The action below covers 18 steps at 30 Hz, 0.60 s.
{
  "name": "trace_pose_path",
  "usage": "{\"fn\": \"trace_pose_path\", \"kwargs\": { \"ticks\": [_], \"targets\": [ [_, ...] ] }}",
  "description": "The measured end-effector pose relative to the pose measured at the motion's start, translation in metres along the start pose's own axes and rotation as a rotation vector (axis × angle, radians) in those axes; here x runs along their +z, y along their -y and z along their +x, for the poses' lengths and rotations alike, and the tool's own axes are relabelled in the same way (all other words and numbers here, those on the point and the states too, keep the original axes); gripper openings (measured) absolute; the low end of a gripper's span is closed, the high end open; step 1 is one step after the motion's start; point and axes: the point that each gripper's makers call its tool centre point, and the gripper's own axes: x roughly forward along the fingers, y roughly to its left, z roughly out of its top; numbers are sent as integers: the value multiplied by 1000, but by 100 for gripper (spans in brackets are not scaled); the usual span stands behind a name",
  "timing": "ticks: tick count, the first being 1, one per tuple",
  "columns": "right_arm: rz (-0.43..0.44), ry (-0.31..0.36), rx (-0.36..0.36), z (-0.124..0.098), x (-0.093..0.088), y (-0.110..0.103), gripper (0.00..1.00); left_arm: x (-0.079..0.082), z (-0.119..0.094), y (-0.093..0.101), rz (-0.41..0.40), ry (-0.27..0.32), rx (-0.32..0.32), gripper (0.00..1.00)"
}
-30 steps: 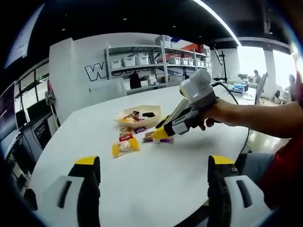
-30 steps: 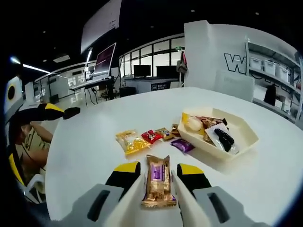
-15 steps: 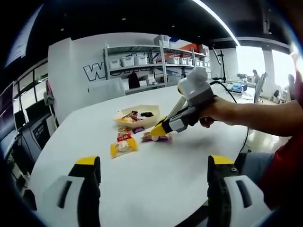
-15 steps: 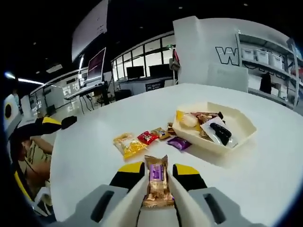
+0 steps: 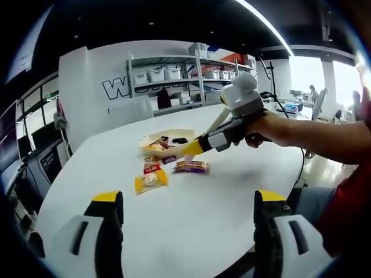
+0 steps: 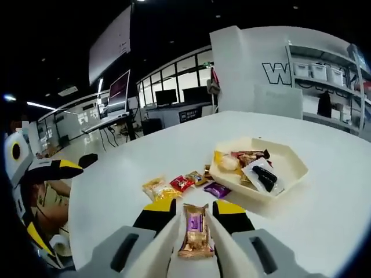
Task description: Place the target food into the container with the food tongs after gripping and lifting it, then release it inside without dropping or visibly crushing the food.
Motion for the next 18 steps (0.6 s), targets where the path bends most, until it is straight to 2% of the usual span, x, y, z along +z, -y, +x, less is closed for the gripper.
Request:
{"fn": "trace_pose_path", "kwargs": {
  "ticks": [6, 9, 12, 15, 18],
  "targets": [
    [5, -19, -1, 3, -8, 1, 22, 4, 1, 4, 7, 9, -8, 91],
    [-40, -9, -11, 10, -6, -1, 24, 3, 0, 3, 10, 3, -7, 91],
    [-60, -36, -11, 19, -16, -4, 25, 3, -1, 1, 5, 5, -3, 91],
    [-135, -96, -41, 23, -33, -1, 25, 3, -3, -1, 4, 5, 3, 91],
    [-100, -59, -35, 22, -26, -1, 24, 1, -4, -3, 0, 3, 7, 91]
  ]
}}
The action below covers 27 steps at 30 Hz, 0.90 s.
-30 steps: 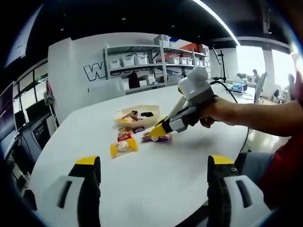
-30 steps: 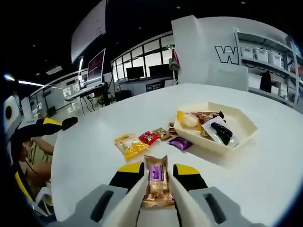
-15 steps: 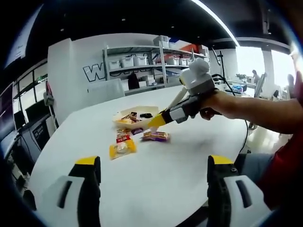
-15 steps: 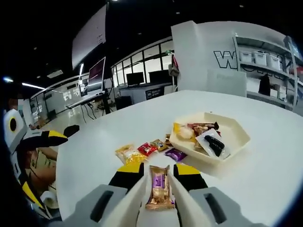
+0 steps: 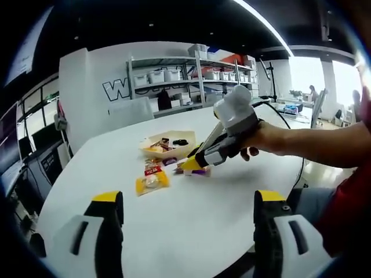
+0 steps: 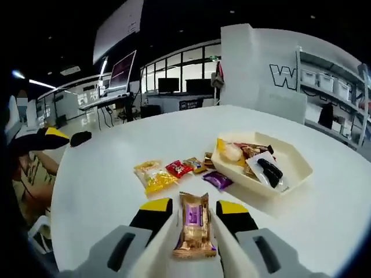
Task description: Place the target food into the container with the food tongs after gripping and lifting it, then release it inside without dropping or visibly crushing the food.
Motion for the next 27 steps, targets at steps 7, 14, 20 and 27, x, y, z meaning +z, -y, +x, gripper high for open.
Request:
{"fn": "trace_pose_path", "kwargs": {
  "ticks": [7, 14, 20, 27],
  "targets": [
    [99, -21, -24, 0, 1, 6, 15, 2, 4, 2, 2, 5, -4, 90],
    [135, 8, 6, -13, 13, 9, 16, 4, 4, 1, -2, 16, -1, 90],
    [134, 44, 5, -27, 36, 20, 16, 4, 4, 3, -3, 21, 0, 90],
    [90, 61, -16, -41, 57, 34, 16, 5, 2, 3, -7, 29, 3, 90]
  ]
}}
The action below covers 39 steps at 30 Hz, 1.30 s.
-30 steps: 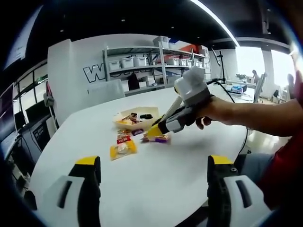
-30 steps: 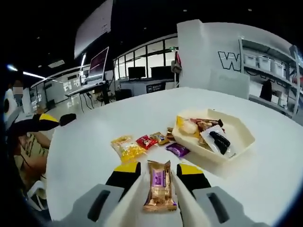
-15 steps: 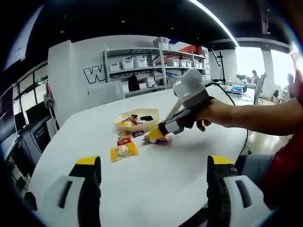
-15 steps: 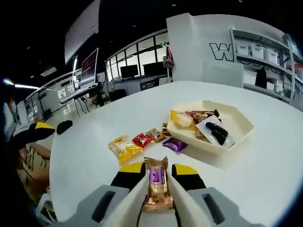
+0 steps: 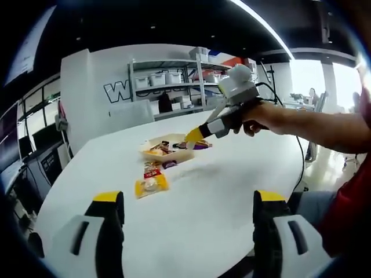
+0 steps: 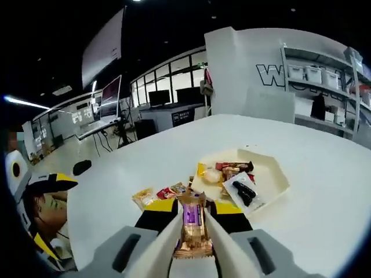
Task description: Place the target food into the container with the food tongs after gripping and lifting it, then release it inside without dropping or visibly crushing the food.
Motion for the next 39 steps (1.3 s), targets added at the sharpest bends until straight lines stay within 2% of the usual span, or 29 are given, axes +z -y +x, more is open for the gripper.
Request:
{"fn": "trace_pose_path", "kwargs": {
  "ticks": [3, 17, 39],
  "targets": [
    [-52, 12, -17, -5, 12, 7, 16, -1, -1, 1, -2, 0, 0, 90],
    [-151, 18, -50, -16, 53, 29, 16, 2, -5, 2, -13, 18, 4, 89],
    [-216, 15, -48, 0, 85, 52, 17, 4, 0, -4, -27, 18, 23, 89]
  ]
}}
